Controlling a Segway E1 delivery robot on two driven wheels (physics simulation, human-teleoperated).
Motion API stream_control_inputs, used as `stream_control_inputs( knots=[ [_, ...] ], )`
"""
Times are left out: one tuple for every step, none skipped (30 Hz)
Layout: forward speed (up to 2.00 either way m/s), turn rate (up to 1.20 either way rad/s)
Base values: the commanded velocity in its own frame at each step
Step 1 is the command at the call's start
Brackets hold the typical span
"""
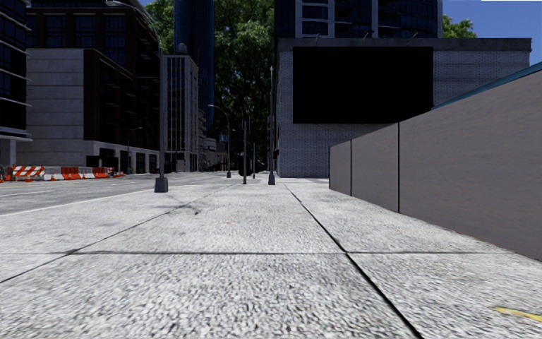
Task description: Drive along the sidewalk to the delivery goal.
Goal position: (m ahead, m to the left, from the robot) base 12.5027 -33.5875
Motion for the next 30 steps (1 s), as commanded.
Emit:
stream_control_inputs(
  knots=[
    [2.00,0.00],
    [2.00,0.00],
    [2.00,0.00],
    [2.00,0.00],
    [2.00,0.00],
    [2.00,0.00],
    [2.00,0.00],
    [2.00,0.00],
    [2.00,0.00],
    [2.00,0.00],
    [2.00,0.00],
    [2.00,0.00],
    [2.00,0.00],
    [2.00,0.00],
    [2.00,0.00],
    [2.00,0.00],
    [2.00,0.00],
    [2.00,0.00],
    [2.00,0.00],
    [2.00,0.00],
    [2.00,0.00],
    [2.00,0.00],
    [2.00,0.00],
    [2.00,0.00],
    [2.00,0.00],
    [2.00,0.00],
    [2.00,0.00],
    [2.00,0.00],
    [2.00,0.00],
    [2.00,0.00]
  ],
)
